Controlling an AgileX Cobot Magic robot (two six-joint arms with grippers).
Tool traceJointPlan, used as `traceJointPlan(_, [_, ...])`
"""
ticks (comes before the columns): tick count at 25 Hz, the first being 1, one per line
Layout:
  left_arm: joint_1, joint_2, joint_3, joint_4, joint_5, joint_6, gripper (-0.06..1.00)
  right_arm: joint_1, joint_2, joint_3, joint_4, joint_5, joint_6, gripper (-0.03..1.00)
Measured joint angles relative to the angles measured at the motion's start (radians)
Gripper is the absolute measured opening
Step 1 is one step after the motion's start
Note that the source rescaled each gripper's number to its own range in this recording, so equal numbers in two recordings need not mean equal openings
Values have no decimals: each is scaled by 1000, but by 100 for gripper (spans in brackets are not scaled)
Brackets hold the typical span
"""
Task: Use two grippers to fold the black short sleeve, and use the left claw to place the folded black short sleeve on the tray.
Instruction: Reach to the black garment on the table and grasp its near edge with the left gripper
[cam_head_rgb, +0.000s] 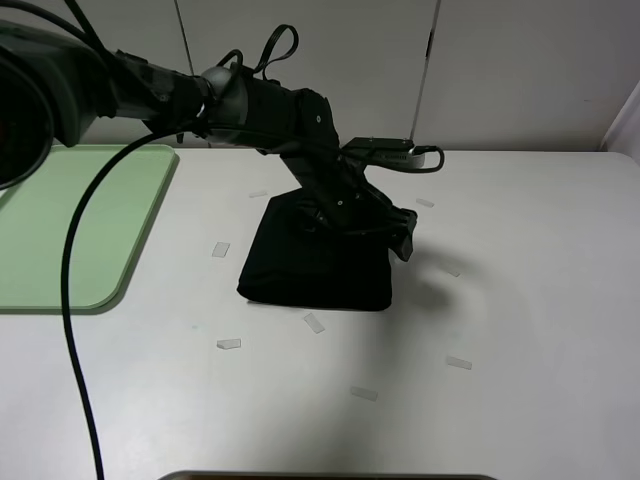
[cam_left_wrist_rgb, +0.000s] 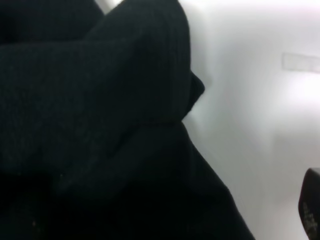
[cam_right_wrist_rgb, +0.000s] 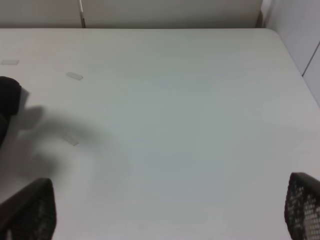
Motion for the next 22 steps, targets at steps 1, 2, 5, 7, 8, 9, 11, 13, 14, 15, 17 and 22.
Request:
traceJointPlan(1, [0, 6, -3, -13, -5, 11, 100, 0, 0, 0, 0, 0, 0, 100])
traceJointPlan(2, [0, 10, -4, -29, -16, 26, 100, 0, 0, 0, 0, 0, 0, 100])
traceJointPlan(5, [0, 16, -5, -75, -32, 70, 100, 0, 0, 0, 0, 0, 0, 100])
traceJointPlan(7, [0, 16, -8, -99, -34, 86, 100, 0, 0, 0, 0, 0, 0, 100])
traceJointPlan(8, [0, 10, -8, -103, -34, 89, 100, 0, 0, 0, 0, 0, 0, 100])
traceJointPlan(9, [0, 4, -8, -105, -29, 90, 100, 0, 0, 0, 0, 0, 1, 100])
traceJointPlan(11, [0, -19, -2, -106, -18, 90, 100, 0, 0, 0, 0, 0, 1, 100])
traceJointPlan(13, [2, -57, 0, -107, -4, 90, 100, 0, 0, 0, 0, 0, 7, 100])
traceJointPlan(14, [3, -78, 1, -107, 3, 90, 100, 0, 0, 0, 0, 0, 7, 100])
traceJointPlan(15, [6, -104, 1, -107, 8, 90, 100, 0, 0, 0, 0, 0, 7, 100])
traceJointPlan(17, [15, -151, 1, -93, 23, 74, 100, 0, 0, 0, 0, 0, 7, 100])
traceJointPlan(22, [60, -240, 1, 14, 121, -26, 100, 0, 0, 0, 0, 0, 7, 100])
